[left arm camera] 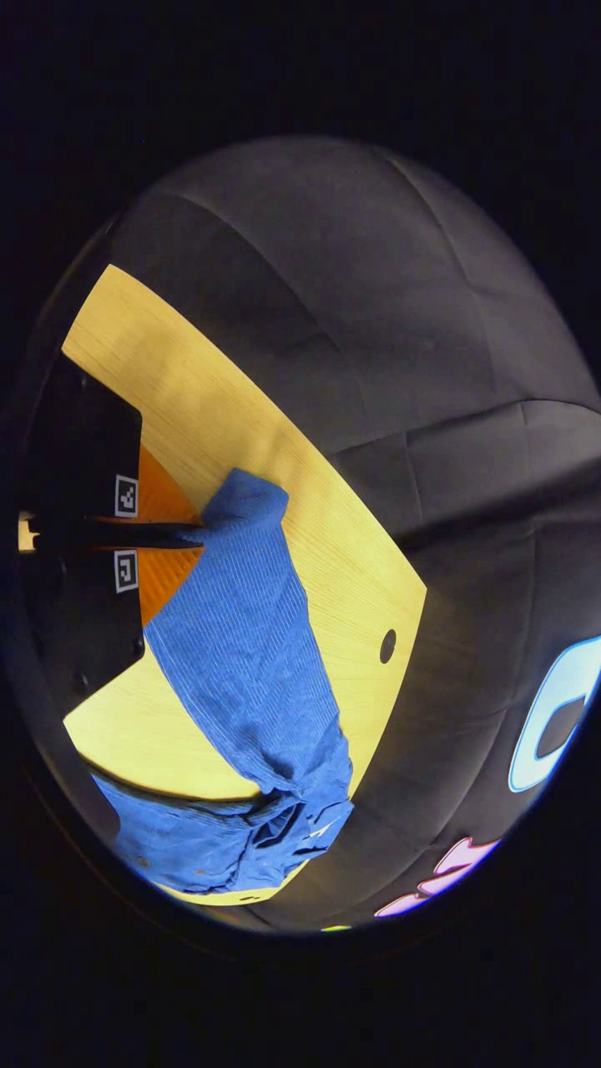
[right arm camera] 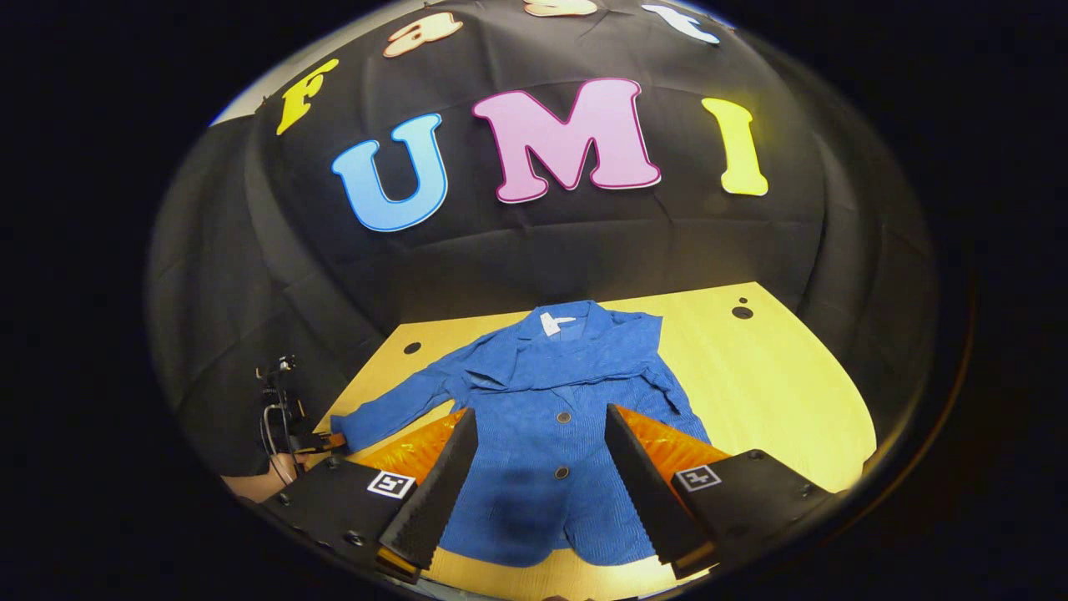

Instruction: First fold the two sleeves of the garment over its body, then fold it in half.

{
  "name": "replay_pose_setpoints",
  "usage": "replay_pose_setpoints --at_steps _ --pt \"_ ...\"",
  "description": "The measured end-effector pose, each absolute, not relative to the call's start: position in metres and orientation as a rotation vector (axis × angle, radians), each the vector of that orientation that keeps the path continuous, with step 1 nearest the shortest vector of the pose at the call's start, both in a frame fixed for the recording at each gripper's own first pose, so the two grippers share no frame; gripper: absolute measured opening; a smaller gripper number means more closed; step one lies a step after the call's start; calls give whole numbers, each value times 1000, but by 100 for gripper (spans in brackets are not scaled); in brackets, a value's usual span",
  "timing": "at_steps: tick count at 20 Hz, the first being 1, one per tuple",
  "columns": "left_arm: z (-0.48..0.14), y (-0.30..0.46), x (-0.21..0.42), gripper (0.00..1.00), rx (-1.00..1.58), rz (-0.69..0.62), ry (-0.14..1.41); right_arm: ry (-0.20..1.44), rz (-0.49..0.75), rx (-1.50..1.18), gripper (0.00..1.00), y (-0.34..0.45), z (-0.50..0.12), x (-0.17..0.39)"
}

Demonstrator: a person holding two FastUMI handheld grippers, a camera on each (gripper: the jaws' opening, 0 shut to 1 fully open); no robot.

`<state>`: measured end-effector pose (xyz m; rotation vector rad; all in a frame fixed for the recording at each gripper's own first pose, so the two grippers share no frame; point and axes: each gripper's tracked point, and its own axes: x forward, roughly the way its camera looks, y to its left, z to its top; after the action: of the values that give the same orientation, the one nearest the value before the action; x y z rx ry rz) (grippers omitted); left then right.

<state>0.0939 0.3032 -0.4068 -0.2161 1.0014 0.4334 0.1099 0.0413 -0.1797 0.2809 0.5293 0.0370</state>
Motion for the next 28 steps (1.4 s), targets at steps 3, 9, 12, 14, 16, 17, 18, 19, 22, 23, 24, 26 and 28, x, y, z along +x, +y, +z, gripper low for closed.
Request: replay_pose_setpoints --at_steps 3,9,12,14,16,17,18,19,22,23,24,26,28 --pt "-373 291 121 0 -217 419 931 536 19 276 97 26 -189 116" --pt "-320 194 206 0 -150 211 844 594 -69 255 97 -24 -218 110" --pt "-297 108 239 0 -114 70 806 597 -120 281 97 -50 -227 108" --pt "-291 40 264 0 -78 -36 790 605 -156 279 97 -74 -235 105" --pt "-293 -31 289 0 -57 -141 778 608 -201 274 97 -98 -240 100" --pt "-295 -67 301 0 -54 -188 774 608 -225 281 97 -111 -243 99" --pt "-297 -99 308 0 -50 -231 774 609 -244 288 97 -122 -245 97" --pt "-300 -130 315 0 -44 -268 773 609 -265 297 98 -133 -247 94" --pt "-308 -206 327 0 -35 -367 767 623 -319 310 97 -165 -257 85" --pt "-314 -228 332 0 -30 -389 766 630 -333 313 98 -174 -261 83" --pt "-323 -248 337 0 -28 -405 770 634 -348 316 98 -181 -264 80" --pt "-349 -287 340 0 -44 -443 798 647 -350 282 97 -190 -271 77" --pt "-369 -319 330 22 -87 -509 855 661 -338 232 97 -192 -276 76"
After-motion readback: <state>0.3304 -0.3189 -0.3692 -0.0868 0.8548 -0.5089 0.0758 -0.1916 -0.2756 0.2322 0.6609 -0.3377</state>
